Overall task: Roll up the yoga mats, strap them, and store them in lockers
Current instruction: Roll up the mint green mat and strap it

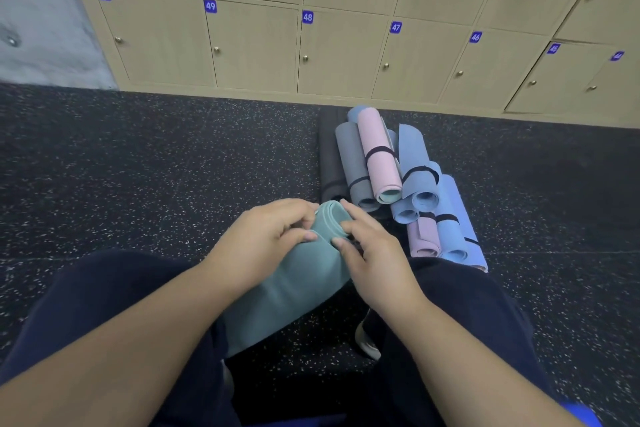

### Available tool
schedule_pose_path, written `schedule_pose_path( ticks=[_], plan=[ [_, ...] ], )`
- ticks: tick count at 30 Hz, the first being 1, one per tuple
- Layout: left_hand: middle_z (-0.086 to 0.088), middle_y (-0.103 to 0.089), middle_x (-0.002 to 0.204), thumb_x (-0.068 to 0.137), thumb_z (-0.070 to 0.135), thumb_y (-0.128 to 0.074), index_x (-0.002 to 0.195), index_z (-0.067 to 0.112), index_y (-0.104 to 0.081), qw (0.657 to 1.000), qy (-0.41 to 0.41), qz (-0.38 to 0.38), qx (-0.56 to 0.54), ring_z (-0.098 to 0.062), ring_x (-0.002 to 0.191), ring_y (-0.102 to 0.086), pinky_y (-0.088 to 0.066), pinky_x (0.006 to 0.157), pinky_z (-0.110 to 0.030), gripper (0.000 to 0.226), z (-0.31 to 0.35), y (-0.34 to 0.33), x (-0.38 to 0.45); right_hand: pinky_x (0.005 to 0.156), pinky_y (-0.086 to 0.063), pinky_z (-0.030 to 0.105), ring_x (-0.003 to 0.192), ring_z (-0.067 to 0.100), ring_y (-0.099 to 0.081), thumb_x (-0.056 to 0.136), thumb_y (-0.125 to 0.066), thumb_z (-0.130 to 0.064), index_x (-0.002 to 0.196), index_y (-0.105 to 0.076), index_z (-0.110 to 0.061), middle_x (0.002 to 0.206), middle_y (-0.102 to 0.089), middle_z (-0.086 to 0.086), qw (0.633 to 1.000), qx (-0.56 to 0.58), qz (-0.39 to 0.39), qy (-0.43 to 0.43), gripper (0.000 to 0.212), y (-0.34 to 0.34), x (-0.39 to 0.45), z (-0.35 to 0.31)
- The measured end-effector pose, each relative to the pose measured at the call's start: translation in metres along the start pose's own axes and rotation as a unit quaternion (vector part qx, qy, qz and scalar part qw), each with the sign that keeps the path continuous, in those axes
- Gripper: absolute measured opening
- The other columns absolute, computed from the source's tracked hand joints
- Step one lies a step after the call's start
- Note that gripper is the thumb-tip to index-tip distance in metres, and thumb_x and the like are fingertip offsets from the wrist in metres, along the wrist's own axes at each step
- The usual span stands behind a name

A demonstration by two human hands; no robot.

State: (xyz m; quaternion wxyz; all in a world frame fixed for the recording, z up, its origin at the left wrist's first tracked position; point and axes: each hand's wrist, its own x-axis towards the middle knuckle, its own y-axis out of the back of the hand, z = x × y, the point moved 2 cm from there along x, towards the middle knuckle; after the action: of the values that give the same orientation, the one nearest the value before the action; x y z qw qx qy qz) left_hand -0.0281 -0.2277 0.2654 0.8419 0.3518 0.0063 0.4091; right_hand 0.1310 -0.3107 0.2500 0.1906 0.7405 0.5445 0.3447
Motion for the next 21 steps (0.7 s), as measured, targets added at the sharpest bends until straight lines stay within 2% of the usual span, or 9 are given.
schedule_pose_path(
  ticks=[4,7,9,12,15,17,21],
  plan=[
    [0.008,-0.064,0.105,0.086,0.016,-0.065,0.072,0.018,-0.047,1.0,-0.005,0.002,0.03,0.002,0.111,-0.053,-0.044,0.093,-0.038,0.022,-0.006,-0.005,0.001,0.095,-0.02,-0.004,0.119,-0.013,-0.034,0.09,-0.059,-0.002,0.098,-0.067,-0.001,0.132,-0.043,-0.011,1.0,-0.015,-0.01,0.007,0.011,-0.006,0.006,0.001],
    [0.015,-0.059,0.104,0.083,0.015,-0.072,0.07,0.022,-0.051,0.999,0.011,0.015,0.031,0.002,0.099,-0.053,-0.042,0.085,-0.023,0.025,-0.01,-0.011,0.006,0.095,-0.022,-0.002,0.126,0.005,-0.044,0.091,-0.059,-0.004,0.102,-0.067,-0.003,0.142,-0.045,-0.001,1.0,-0.016,-0.017,-0.001,0.014,-0.014,0.008,0.0],
    [0.017,-0.057,0.106,0.082,0.016,-0.072,0.072,0.029,-0.051,0.998,0.038,0.04,0.007,0.005,0.092,-0.054,-0.039,0.078,-0.015,0.027,-0.01,-0.014,0.01,0.096,-0.022,-0.002,0.131,0.003,-0.039,0.092,-0.058,-0.007,0.108,-0.066,-0.006,0.146,-0.042,-0.001,1.0,0.006,-0.012,-0.018,0.019,-0.018,0.009,-0.001],
    [0.017,-0.053,0.114,0.084,0.025,-0.07,0.097,0.039,-0.047,0.993,0.1,0.052,-0.035,0.002,0.093,-0.059,-0.04,0.073,-0.008,0.03,-0.012,-0.017,0.015,0.095,-0.015,-0.005,0.127,-0.012,-0.026,0.093,-0.055,-0.009,0.114,-0.063,-0.01,0.15,-0.036,-0.001,0.998,0.033,-0.006,-0.047,0.023,-0.02,0.012,0.001],
    [0.011,-0.05,0.126,0.088,0.026,-0.065,0.132,0.031,-0.045,0.989,0.128,0.045,-0.057,-0.003,0.098,-0.061,-0.04,0.075,-0.005,0.049,-0.019,-0.019,0.018,0.096,-0.015,-0.005,0.127,-0.011,-0.026,0.093,-0.054,-0.008,0.115,-0.062,-0.01,0.15,-0.036,0.001,0.998,0.046,-0.008,-0.048,0.024,-0.022,0.014,0.003],
    [0.01,-0.05,0.127,0.091,0.026,-0.062,0.137,0.03,-0.046,0.99,0.124,0.03,-0.052,-0.003,0.101,-0.06,-0.039,0.077,-0.003,0.049,-0.02,-0.018,0.019,0.095,-0.017,-0.005,0.126,-0.012,-0.029,0.092,-0.056,-0.006,0.116,-0.063,-0.01,0.148,-0.039,0.002,0.998,0.054,0.003,-0.041,0.025,-0.022,0.014,0.004],
    [0.013,-0.052,0.129,0.093,0.026,-0.058,0.135,0.037,-0.048,0.991,0.118,-0.001,-0.068,0.002,0.105,-0.056,-0.039,0.081,-0.005,0.044,-0.021,-0.018,0.021,0.095,-0.025,-0.001,0.122,-0.022,-0.03,0.089,-0.062,-0.005,0.117,-0.061,-0.013,0.144,-0.042,0.002,0.996,0.075,0.038,-0.027,0.029,-0.023,0.013,0.007]
  ],
)
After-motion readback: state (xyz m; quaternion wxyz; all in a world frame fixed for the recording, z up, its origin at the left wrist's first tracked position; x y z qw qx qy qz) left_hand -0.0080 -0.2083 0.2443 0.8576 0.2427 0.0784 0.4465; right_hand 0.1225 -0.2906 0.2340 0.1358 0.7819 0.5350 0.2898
